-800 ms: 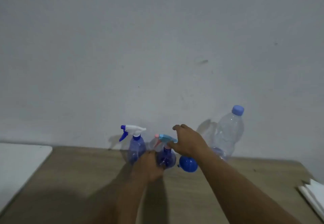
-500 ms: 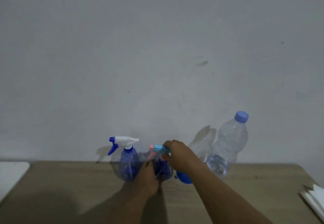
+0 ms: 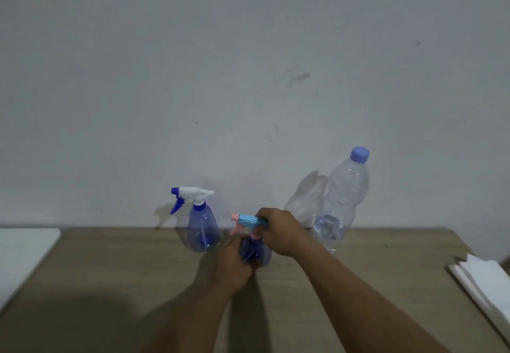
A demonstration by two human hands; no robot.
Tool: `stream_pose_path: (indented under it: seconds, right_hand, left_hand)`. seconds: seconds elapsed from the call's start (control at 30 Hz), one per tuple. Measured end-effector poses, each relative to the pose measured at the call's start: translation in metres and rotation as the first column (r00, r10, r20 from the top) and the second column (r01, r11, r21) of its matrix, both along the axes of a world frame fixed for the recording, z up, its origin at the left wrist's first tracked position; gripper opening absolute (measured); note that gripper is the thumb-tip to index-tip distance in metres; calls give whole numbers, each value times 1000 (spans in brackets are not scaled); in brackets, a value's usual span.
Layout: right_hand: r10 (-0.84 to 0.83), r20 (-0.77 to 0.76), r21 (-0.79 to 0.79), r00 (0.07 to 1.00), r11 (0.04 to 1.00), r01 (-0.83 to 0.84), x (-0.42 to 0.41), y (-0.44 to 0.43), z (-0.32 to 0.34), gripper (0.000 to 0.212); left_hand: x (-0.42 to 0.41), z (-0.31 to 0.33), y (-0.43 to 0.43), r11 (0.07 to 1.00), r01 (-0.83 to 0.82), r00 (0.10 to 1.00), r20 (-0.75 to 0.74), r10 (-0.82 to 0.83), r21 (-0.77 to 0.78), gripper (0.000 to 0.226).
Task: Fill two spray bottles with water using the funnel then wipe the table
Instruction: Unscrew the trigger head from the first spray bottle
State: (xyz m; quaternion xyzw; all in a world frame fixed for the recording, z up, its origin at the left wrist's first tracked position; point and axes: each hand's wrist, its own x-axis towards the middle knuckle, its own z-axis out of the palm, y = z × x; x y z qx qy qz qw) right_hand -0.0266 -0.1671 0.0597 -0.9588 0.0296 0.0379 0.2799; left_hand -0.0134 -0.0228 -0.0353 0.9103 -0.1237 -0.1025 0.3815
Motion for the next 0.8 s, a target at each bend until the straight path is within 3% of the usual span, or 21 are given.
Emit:
stream_pose_path:
  seconds: [0.1,0.23,0.37,0.6,0.7,0.8]
  right_hand:
    - [8,2,11,1000,1000,-8,-30,-2,5,18]
    - [-2,-20,32,1000,999,3,-77,-9,4,9]
    - [-11,-21,83,1000,996,13,-117,-10,2,22]
    - [-59,8,218,998,974,56,-178,-5,-23,6]
    - [-144,37,372,989,920,121,-191,4,-42,17]
    - [-243,74,494,967,852,176,-197,19,-67,43]
  left_hand:
    - [-33,10,2,1000,17,998,-53,-16,20,37]
    - [-84,18,0,995,-33,998,-58,28,-91,44]
    - [-130,20,-2,990,-70,993,-102,58,-125,50]
    - [-200,30,8,992,-55,996,-75,46,-116,50]
    - [-206,29,9,990,-67,995,-83,57,-127,47]
    - [-201,23,11,987,-58,993,-114,41,-148,37]
